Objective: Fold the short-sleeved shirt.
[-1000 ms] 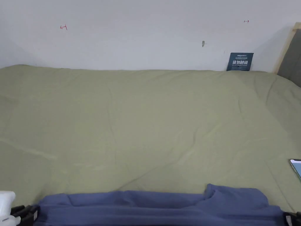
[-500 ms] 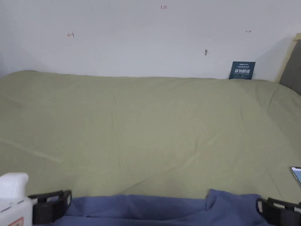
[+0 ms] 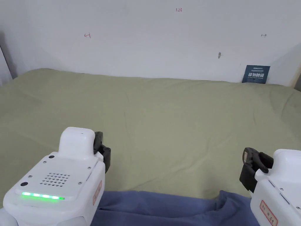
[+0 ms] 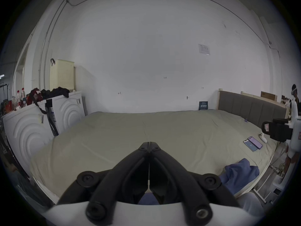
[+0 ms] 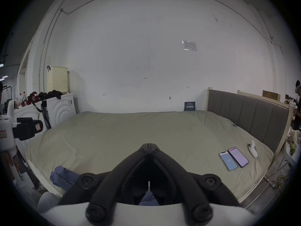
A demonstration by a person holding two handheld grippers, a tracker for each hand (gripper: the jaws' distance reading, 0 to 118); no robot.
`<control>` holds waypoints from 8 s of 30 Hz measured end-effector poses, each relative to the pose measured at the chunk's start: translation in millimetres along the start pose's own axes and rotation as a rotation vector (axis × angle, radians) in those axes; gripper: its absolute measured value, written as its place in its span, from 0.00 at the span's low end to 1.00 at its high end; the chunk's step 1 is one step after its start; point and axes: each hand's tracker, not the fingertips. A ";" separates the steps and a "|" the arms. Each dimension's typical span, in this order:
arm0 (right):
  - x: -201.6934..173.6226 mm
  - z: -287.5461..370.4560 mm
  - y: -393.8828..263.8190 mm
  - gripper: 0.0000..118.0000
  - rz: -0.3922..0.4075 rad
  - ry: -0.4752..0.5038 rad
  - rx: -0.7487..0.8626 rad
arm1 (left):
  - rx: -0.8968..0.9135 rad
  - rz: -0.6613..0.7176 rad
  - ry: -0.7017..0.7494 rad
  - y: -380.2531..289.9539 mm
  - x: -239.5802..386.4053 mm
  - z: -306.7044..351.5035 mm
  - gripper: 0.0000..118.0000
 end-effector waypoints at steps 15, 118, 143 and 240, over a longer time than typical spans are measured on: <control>-29.9 13.4 -10.1 0.01 0.073 -0.011 0.053 | -0.642 0.394 -0.191 -66.8 -189.3 -72.8 0.00; -2.9 8.5 -55.5 0.02 -0.044 -0.008 -0.130 | -0.799 0.478 -0.393 -101.2 -131.7 -100.5 0.00; -23.7 10.1 -47.7 0.02 -0.003 0.010 -0.153 | -0.949 0.799 -0.701 -195.9 -120.6 -167.6 0.14; -8.4 -187.2 -212.9 0.02 -0.956 0.849 -0.921 | -0.959 0.790 -0.860 -184.4 -87.6 -199.9 0.74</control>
